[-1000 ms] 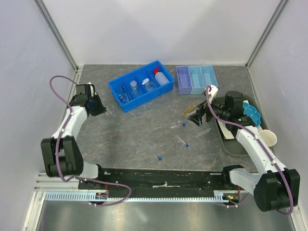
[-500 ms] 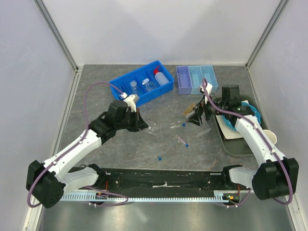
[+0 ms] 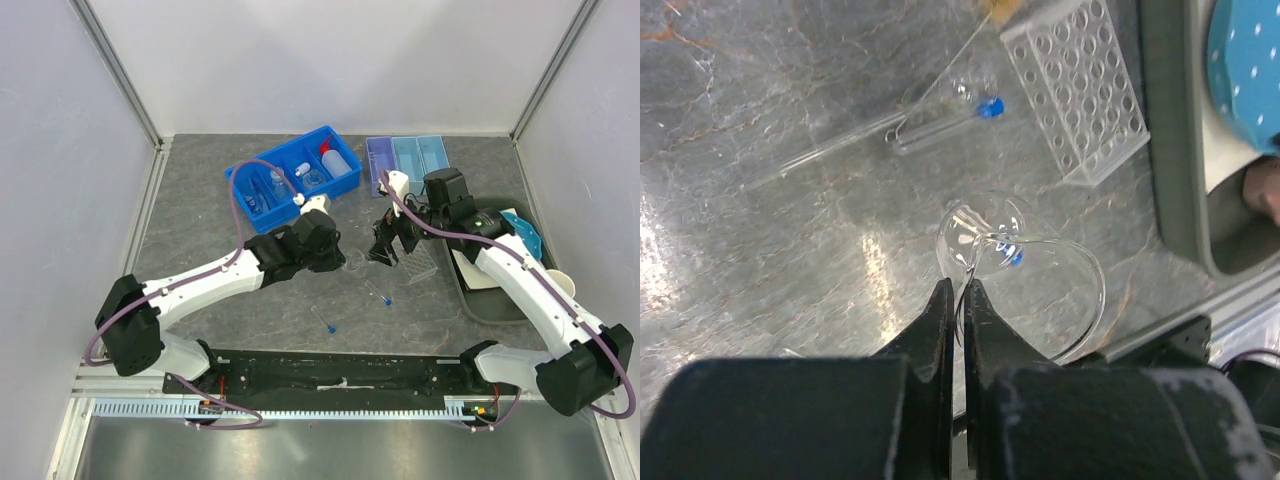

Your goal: Organize the chemistry lab equipment

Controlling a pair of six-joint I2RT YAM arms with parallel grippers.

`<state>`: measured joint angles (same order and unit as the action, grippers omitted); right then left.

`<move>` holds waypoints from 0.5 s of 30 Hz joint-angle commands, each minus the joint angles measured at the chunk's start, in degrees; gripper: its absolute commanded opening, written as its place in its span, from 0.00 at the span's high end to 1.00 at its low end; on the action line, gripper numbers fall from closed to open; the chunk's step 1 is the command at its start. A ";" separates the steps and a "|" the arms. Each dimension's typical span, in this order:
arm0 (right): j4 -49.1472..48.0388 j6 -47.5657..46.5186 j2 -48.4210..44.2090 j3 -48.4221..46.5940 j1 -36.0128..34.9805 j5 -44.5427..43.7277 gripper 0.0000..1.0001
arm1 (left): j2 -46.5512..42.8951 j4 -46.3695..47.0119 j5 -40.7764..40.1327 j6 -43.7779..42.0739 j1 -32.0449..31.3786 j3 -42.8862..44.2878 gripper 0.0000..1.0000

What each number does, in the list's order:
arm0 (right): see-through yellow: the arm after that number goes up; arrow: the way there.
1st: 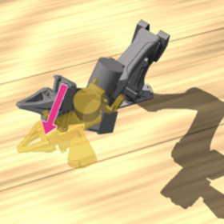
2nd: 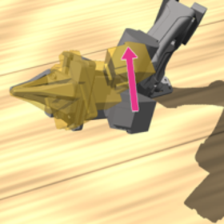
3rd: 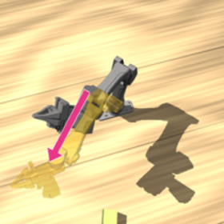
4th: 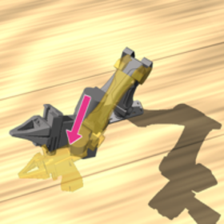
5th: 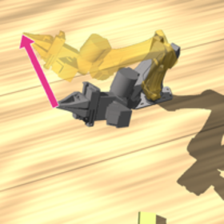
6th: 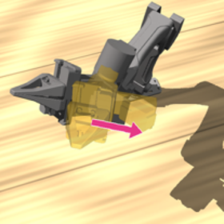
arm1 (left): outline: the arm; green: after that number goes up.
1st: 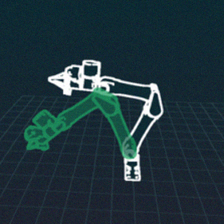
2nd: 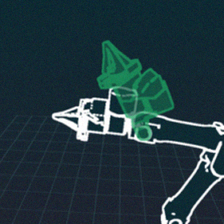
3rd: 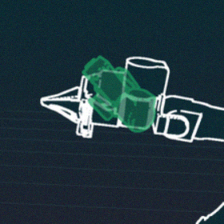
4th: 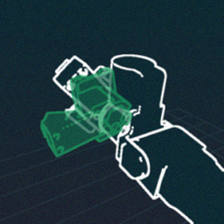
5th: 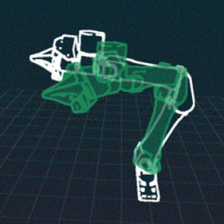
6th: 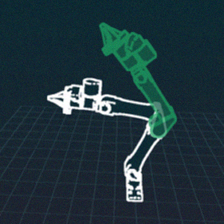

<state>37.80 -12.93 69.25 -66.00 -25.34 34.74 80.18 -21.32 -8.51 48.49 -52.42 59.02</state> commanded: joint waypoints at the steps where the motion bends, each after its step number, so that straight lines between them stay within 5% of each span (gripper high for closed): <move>1: -3.61 7.03 1.32 1.66 -0.23 -6.44 0.02 | 2.34 -2.41 -8.18 8.89 -1.80 6.10 0.98; 7: -6.77 10.11 2.02 3.33 -2.78 -8.88 0.02 | 4.54 -2.85 -10.29 10.40 -3.47 8.65 0.98; 15: -7.56 11.26 5.36 2.28 -5.94 -18.65 0.17 | 7.18 -9.09 -15.39 12.77 -5.41 13.39 0.98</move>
<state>33.12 -3.60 73.32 -62.67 -29.54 22.57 86.65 -28.18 -18.17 57.36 -56.84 68.16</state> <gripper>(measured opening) 0.850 0.043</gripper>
